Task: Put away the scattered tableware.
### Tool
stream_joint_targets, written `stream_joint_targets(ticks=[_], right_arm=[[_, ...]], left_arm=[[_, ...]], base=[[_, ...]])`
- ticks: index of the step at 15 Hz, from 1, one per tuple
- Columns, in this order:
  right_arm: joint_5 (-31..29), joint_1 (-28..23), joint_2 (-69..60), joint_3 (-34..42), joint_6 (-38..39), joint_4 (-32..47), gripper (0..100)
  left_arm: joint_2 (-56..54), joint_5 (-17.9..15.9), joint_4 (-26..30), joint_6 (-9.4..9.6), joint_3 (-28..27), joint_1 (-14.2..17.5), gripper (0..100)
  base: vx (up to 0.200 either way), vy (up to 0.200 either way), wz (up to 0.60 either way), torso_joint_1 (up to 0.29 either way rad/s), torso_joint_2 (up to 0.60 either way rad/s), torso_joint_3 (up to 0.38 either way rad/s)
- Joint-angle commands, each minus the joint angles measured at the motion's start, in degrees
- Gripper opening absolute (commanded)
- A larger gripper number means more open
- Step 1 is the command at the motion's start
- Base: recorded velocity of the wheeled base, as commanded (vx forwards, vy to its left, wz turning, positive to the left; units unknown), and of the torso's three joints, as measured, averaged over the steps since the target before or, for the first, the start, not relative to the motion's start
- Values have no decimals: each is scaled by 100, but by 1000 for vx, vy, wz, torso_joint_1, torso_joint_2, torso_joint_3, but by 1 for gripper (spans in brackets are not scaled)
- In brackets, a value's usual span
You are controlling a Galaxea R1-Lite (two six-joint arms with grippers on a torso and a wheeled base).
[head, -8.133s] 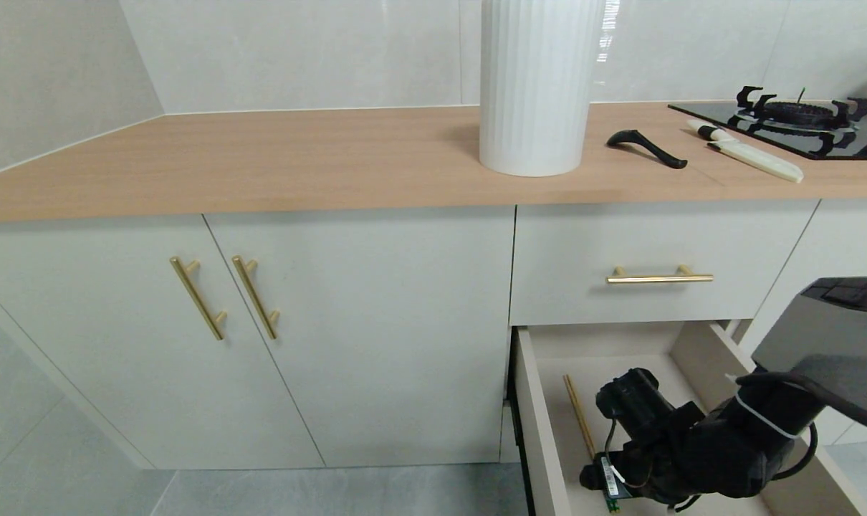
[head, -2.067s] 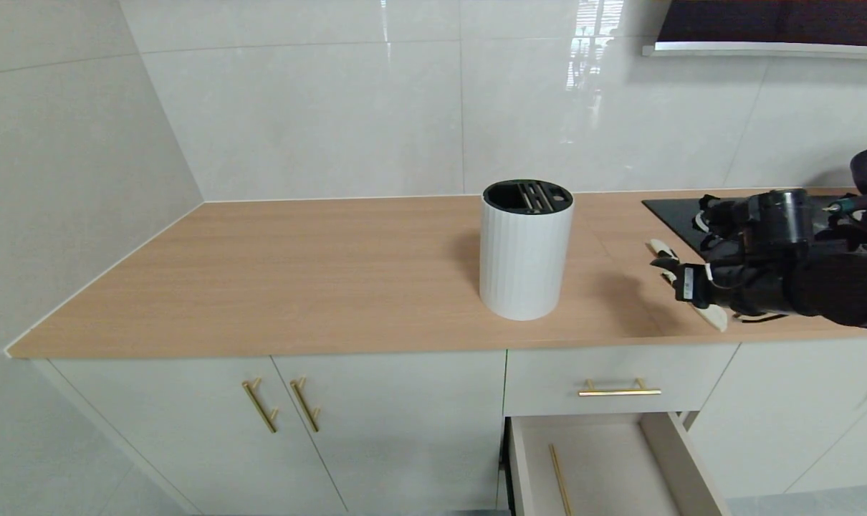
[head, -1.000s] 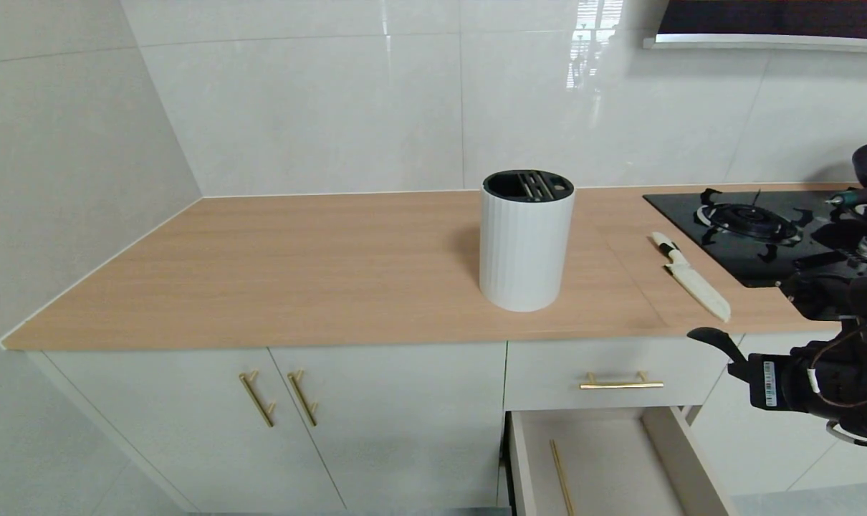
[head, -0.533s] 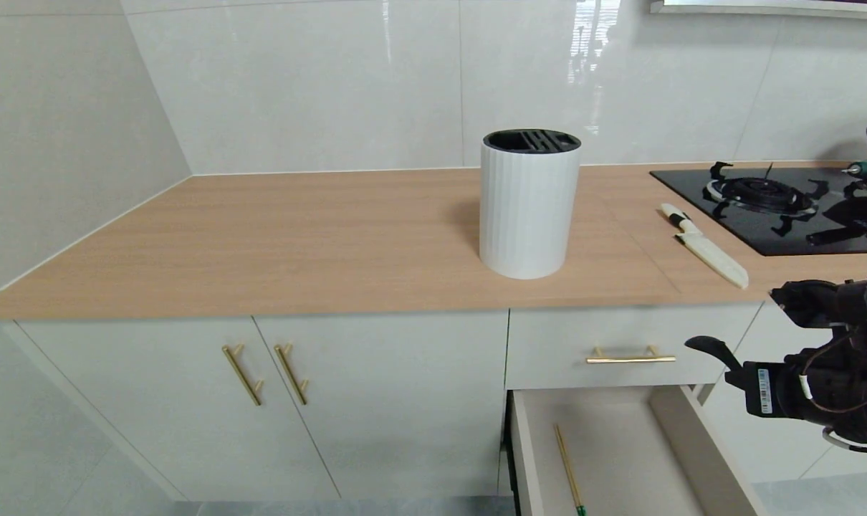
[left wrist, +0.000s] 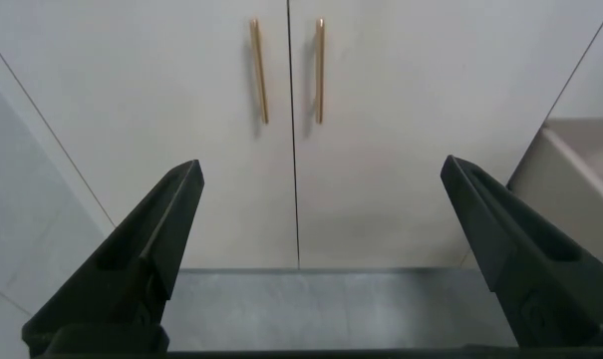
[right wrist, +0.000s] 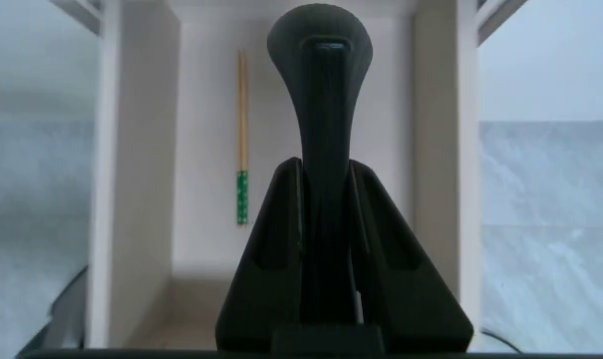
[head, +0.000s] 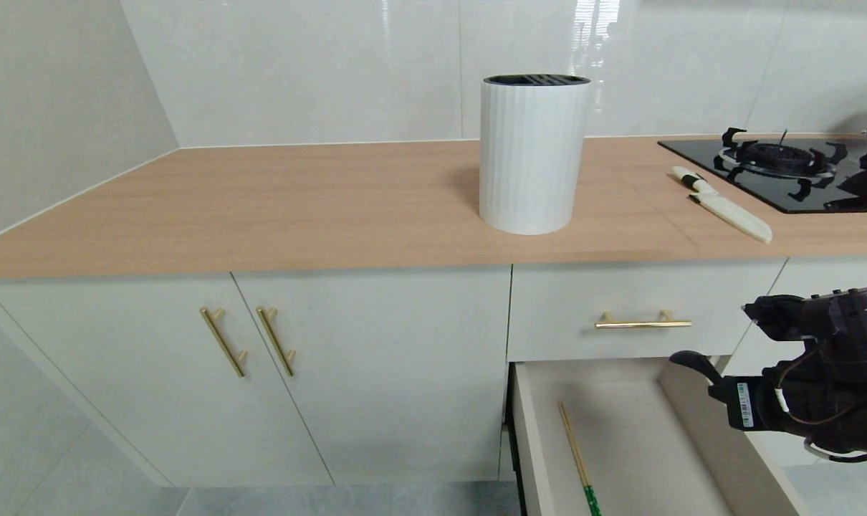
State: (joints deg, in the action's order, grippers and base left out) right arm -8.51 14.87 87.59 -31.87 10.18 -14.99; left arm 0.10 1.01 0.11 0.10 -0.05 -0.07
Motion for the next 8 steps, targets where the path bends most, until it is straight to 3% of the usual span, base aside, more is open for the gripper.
stream_joint_targets(ticks=[1,8], right_arm=[[-2,7,250,102,2,-197,0],[-19,7,663,225,2,-548,0]], left_arm=[[-1,4,-2,-1,-4,-1,100],[-1,4,-2,-1,5,-1,100]], base=[[0,0,0,-159,466,305],[0,0,0,-107,435,314]])
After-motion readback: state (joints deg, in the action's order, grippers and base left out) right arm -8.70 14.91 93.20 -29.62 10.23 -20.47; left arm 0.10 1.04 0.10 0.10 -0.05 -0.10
